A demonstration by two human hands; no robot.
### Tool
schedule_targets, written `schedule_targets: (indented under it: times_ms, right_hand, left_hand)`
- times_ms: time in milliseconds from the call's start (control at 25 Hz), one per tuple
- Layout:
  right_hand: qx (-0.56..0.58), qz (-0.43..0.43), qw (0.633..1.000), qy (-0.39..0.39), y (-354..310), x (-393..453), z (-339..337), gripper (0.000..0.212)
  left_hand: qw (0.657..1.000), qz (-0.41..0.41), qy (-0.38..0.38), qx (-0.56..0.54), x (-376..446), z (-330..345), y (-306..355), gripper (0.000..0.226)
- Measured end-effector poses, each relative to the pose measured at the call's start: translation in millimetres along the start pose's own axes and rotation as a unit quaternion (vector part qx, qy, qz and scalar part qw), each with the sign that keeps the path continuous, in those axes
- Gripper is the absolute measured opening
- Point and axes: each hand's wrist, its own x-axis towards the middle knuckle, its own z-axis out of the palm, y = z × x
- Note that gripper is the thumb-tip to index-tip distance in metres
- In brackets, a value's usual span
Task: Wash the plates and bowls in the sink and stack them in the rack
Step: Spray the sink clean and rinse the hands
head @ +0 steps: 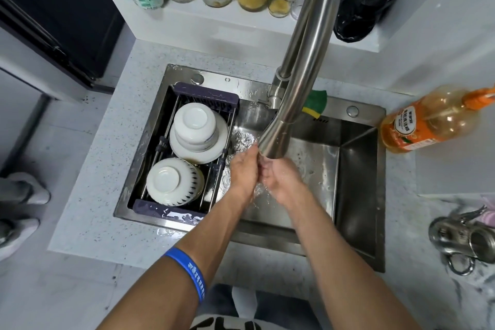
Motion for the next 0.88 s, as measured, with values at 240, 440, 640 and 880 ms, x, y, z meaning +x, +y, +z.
schedule_targets:
  times_ms: [240, 440, 640, 880]
  right_hand:
    - [-0.145, -0.307, 0.927, -0.157, -50, -61, -48, 0.044]
    - [-0.336, -0.416, 0.844, -0.033, -62, -63, -39, 0.018]
    - [-0.384, -0.411, 0.823, 0.08, -45, -48, -75, 0.033]
    - [-0.409, -0.365, 0.818, 0.171, -60, -31, -112, 0.019]
  left_hand:
    - [0.998, -0.043, -0.051, 0.012, -2, -9, -4, 0.015]
    - [0.997, -0.059, -0.047, 0.003, -2, -18, -11, 0.014]
    - [0.998, -0.046, -0.028, 0.015, -5, -26, -14, 0.02]
    - [0.998, -0.04, -0.036, 0.041, -4, -22, -24, 0.023]
